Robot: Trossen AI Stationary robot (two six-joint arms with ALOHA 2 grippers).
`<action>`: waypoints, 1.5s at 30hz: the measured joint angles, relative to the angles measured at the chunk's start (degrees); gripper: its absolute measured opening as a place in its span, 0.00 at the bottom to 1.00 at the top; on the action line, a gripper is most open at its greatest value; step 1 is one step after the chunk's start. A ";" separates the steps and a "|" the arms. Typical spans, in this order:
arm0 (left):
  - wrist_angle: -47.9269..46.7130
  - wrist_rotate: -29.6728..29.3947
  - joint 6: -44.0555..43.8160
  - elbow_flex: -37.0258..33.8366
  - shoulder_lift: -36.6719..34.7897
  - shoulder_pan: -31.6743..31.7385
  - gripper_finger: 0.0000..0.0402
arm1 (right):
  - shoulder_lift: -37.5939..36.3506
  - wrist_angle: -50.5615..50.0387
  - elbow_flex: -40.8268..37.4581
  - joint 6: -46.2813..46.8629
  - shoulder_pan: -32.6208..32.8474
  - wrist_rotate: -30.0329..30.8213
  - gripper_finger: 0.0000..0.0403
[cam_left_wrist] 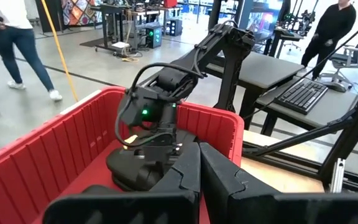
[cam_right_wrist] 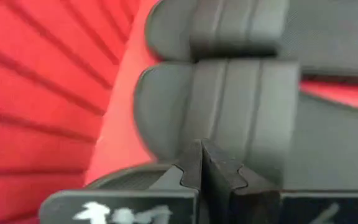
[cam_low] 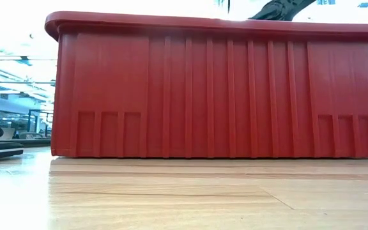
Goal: Pick and place slides into bin
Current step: Put the black slide into the red bin
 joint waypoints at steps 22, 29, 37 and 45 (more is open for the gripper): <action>-0.57 2.16 1.38 0.00 0.00 -0.02 0.02 | -11.30 -8.10 0.56 4.67 -0.03 6.87 0.00; -2.10 5.38 -2.70 0.00 0.00 -0.11 0.02 | -18.44 -4.59 2.76 11.41 0.49 3.80 0.00; -9.42 13.40 -3.88 0.00 0.00 -2.77 0.02 | -28.40 16.02 2.98 29.14 4.58 -4.54 0.00; -22.89 14.15 -17.94 -3.48 0.15 -13.59 0.00 | -32.44 17.64 3.00 41.20 17.61 -0.84 0.00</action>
